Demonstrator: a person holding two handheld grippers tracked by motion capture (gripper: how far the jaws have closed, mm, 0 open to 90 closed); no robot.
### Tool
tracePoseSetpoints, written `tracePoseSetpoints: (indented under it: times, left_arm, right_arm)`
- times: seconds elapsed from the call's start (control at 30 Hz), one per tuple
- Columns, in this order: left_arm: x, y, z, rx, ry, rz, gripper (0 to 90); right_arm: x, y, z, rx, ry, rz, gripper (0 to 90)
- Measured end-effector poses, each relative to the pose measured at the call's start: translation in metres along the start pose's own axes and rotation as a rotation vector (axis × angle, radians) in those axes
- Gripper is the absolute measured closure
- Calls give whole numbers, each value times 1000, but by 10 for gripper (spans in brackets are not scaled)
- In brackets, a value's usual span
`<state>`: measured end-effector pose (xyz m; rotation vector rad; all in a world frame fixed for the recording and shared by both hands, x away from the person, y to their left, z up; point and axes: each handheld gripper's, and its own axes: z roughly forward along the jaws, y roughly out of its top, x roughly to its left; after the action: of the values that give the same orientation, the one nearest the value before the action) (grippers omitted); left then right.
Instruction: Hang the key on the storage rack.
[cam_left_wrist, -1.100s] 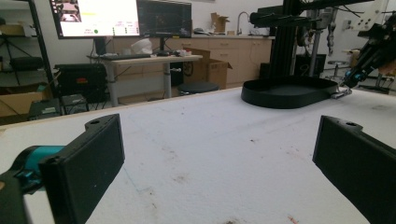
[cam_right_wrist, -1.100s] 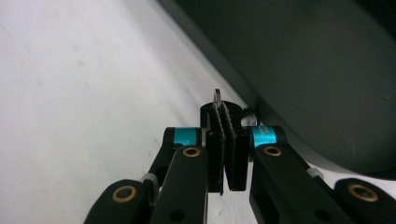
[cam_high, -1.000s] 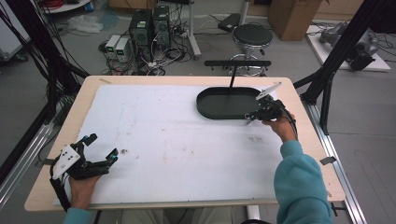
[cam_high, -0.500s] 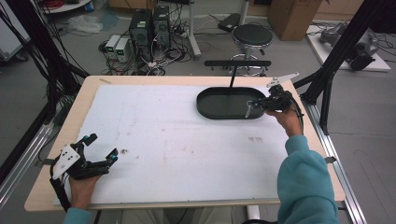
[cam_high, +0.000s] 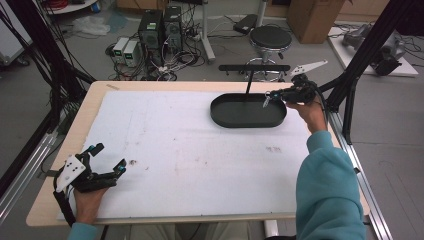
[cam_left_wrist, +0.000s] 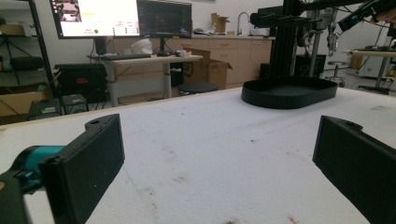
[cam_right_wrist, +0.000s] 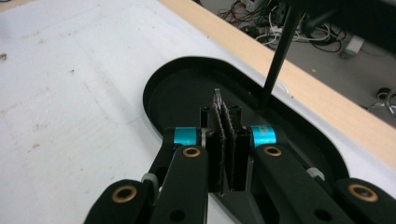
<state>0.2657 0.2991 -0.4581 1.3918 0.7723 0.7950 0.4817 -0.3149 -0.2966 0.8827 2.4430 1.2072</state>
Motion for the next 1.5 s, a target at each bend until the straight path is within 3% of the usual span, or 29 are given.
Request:
tracePoseSetpoints:
  times: [0.3,0.8,0.97,1.5]
  left_arm:
    - [0,0,0,0,-1,-3,25]
    - [0,0,0,1,0,-4,25]
    - [0,0,0,-1,0,-3,25]
    - [0,0,0,5,0,4,25]
  right_arm:
    - [-8,24,-9,-20,-18,-12,890]
    - [-17,68,-6,44,-49,-66,890]
    - [-18,74,1,104,-61,-85,889]
    - [-24,74,13,149,-86,-90,889]
